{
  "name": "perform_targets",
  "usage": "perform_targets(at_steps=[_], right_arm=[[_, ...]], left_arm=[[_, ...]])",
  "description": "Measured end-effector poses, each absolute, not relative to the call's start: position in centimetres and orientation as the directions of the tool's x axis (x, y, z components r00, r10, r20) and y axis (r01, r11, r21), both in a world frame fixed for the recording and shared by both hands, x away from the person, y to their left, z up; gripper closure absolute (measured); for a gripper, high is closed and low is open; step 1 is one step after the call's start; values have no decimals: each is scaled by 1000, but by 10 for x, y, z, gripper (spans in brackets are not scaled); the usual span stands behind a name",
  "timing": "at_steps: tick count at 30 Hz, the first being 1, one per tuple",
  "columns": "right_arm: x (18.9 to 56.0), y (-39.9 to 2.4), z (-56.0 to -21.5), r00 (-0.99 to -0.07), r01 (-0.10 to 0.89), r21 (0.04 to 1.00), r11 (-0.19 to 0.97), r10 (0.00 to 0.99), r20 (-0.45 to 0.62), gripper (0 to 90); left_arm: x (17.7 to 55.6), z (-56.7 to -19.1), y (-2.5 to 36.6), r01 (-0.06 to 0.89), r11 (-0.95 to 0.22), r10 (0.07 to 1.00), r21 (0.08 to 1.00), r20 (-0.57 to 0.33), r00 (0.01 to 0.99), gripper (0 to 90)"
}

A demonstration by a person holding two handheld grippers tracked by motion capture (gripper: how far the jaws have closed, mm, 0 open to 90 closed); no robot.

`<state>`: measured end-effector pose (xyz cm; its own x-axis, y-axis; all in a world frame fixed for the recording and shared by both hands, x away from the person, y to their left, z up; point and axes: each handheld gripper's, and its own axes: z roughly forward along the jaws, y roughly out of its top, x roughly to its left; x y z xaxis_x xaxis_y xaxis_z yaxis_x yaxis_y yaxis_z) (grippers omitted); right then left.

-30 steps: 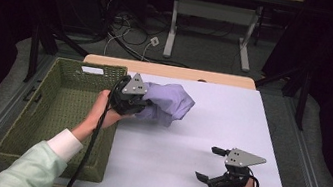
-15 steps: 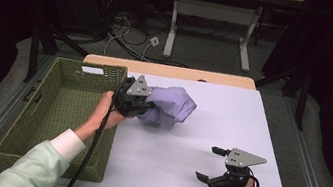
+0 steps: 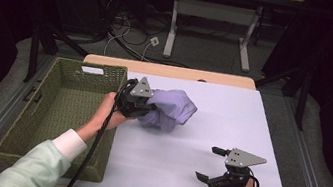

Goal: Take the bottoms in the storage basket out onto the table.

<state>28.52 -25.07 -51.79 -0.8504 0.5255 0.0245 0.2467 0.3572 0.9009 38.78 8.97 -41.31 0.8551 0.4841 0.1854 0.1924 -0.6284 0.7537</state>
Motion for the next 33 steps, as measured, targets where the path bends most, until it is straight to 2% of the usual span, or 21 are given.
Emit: perform_targets(at_steps=[33], right_arm=[[286, -251, -518, -850, 249, 900, 358, 527, 26, 2]], left_arm=[[399, -433, 78, 242, -685, 470, 688, 162, 867, 786]])
